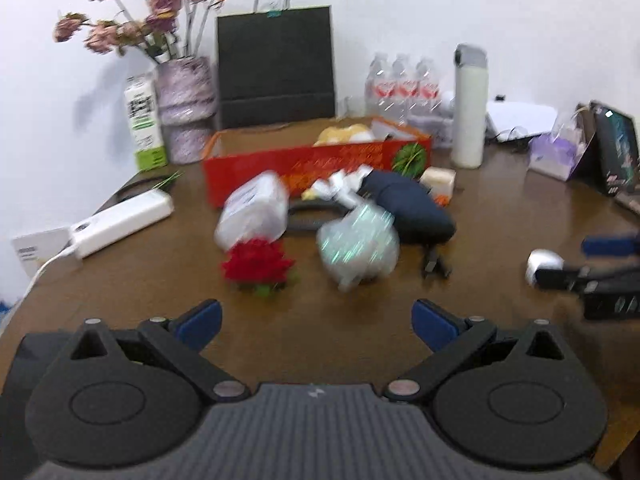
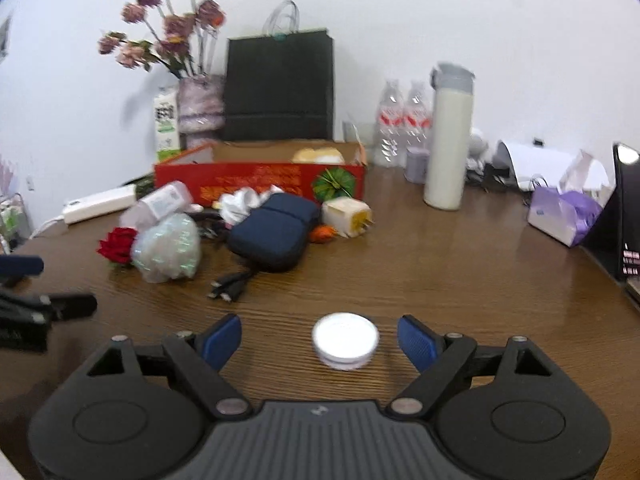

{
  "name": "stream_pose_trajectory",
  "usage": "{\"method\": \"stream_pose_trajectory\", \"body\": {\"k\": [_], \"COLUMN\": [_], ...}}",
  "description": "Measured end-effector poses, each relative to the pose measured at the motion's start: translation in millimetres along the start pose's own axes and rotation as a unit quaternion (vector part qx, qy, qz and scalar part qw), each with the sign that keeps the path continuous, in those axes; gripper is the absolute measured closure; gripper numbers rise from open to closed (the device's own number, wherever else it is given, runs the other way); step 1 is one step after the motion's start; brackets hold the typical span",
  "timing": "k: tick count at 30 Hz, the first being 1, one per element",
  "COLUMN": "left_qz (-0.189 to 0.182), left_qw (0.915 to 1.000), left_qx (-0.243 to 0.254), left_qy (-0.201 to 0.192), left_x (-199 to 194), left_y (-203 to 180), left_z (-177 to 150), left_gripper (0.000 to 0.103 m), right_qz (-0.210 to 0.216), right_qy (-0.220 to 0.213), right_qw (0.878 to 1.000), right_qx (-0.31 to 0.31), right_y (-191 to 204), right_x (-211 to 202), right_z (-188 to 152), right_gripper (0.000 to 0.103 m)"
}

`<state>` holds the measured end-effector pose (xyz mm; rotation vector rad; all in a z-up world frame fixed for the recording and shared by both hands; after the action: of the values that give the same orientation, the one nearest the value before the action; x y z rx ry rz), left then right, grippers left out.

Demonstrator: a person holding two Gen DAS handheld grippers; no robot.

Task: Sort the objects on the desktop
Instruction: 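Grasp the white bottle cap with the right gripper while the left gripper grasps the green plastic bag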

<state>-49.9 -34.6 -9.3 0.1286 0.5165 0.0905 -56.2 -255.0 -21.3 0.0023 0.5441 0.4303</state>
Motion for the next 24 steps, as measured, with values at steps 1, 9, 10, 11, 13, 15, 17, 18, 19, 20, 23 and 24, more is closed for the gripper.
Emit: {"method": "stream_pose_trajectory", "body": {"k": [1, 9, 10, 11, 13, 15, 17, 18, 19, 20, 23, 24], "left_qz": [-0.008, -0.017, -0.015, -0.016, -0.020, -0.021, -0.023, -0.022, -0.020, -0.022, -0.025, -0.023], "left_qw": [0.9999, 0.9998, 0.9998, 0.9997, 0.9995, 0.9992, 0.9987, 0.9987, 0.9989, 0.9988, 0.9989, 0.9991], "left_qx": [-0.005, 0.004, 0.001, -0.002, -0.007, -0.003, 0.004, 0.007, 0.011, 0.016, 0.014, 0.012], "left_qy": [-0.004, 0.003, 0.011, 0.017, 0.025, 0.034, 0.045, 0.045, 0.042, 0.041, 0.038, 0.035], "left_x": [5.8, 53.6, 58.5, 62.3, 68.0, 72.3, 75.8, 75.6, 72.8, 69.9, 57.8, 53.5], "left_y": [-4.3, -36.6, -37.4, -38.1, -38.3, -39.6, -42.1, -43.4, -44.3, -44.9, -43.4, -42.3], "left_z": [8.2, 39.1, 39.1, 38.9, 36.8, 33.9, 29.9, 29.2, 28.8, 28.9, 31.5, 33.1], "left_gripper": [0.000, 0.005, 0.006, 0.009, 0.020, 0.039, 0.055, 0.057, 0.059, 0.060, 0.062, 0.062], "right_qz": [0.001, 0.010, 0.008, 0.007, 0.006, 0.001, -0.003, -0.002, 0.001, 0.002, 0.002, 0.006], "right_qy": [0.006, 0.038, 0.044, 0.052, 0.056, 0.060, 0.066, 0.067, 0.067, 0.066, 0.064, 0.064], "right_qw": [1.000, 0.999, 0.999, 0.998, 0.998, 0.997, 0.997, 0.997, 0.998, 0.998, 0.998, 0.998], "right_qx": [0.012, 0.028, 0.028, 0.031, 0.036, 0.040, 0.028, 0.022, 0.019, 0.017, 0.011, 0.010], "right_y": [-5.8, -18.2, -18.9, -20.5, -23.3, -27.1, -28.6, -28.3, -28.4, -28.3, -27.0, -26.1], "right_x": [3.8, 29.8, 33.3, 36.2, 38.8, 39.3, 40.2, 40.3, 39.7, 38.9, 35.6, 34.5], "right_z": [0.0, 1.0, 1.2, 1.0, 1.1, 0.9, 0.5, 0.2, -0.7, -1.3, -3.4, -3.8], "right_gripper": [0.021, 0.036, 0.041, 0.046, 0.048, 0.048, 0.047, 0.047, 0.047, 0.047, 0.049, 0.051]}}
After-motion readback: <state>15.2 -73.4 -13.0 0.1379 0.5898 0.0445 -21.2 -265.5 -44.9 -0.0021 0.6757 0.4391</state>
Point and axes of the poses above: each gripper's, at about its wrist camera, not at the fingertips, and x roughly the way its jaws point, y to its left, z to its top, the point moved 6 cm from there along x, roughly the way its jaws point, and after that the axes turned 11 degrees about z, right-handed, at the moved point
